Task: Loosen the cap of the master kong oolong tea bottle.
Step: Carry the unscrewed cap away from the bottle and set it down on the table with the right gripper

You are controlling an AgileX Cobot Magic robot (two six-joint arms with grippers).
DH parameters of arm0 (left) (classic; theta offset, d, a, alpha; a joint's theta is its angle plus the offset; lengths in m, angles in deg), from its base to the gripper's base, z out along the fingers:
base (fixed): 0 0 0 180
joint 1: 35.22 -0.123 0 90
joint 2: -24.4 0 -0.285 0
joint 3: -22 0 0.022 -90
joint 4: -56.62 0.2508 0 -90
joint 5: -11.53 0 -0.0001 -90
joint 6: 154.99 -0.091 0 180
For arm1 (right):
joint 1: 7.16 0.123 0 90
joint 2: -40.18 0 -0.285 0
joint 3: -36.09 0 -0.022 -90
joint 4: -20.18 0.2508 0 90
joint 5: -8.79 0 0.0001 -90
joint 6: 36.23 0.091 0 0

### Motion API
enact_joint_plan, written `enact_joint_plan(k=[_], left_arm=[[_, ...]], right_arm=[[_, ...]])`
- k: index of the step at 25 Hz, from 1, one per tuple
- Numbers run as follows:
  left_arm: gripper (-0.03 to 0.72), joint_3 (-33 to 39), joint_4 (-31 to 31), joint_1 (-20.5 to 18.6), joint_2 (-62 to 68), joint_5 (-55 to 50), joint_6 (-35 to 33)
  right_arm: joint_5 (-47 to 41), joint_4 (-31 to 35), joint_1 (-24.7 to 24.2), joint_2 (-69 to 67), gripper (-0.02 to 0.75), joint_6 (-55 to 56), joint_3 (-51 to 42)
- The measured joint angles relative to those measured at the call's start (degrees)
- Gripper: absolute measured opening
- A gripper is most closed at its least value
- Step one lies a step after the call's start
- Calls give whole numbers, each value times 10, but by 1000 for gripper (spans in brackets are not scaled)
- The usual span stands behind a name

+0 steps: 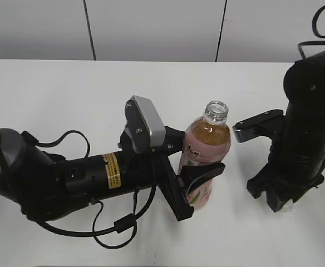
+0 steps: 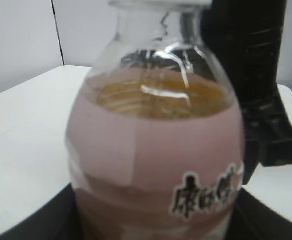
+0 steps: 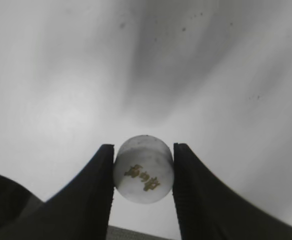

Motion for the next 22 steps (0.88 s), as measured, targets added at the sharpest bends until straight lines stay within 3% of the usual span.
enact_joint_plan(k=[7,14,19,22], left_arm=[[393,0,0,0,0,0,0],[393,0,0,0,0,0,0],[393,0,0,0,0,0,0],[393,0,0,0,0,0,0]], right_arm=[[69,-4,-15,-11,272,1,-14],[96,-5,-93,-13,272,1,-47],[124,10,-96,-13,275,1,-49],[136,10,-96,-13,337,1,-49]])
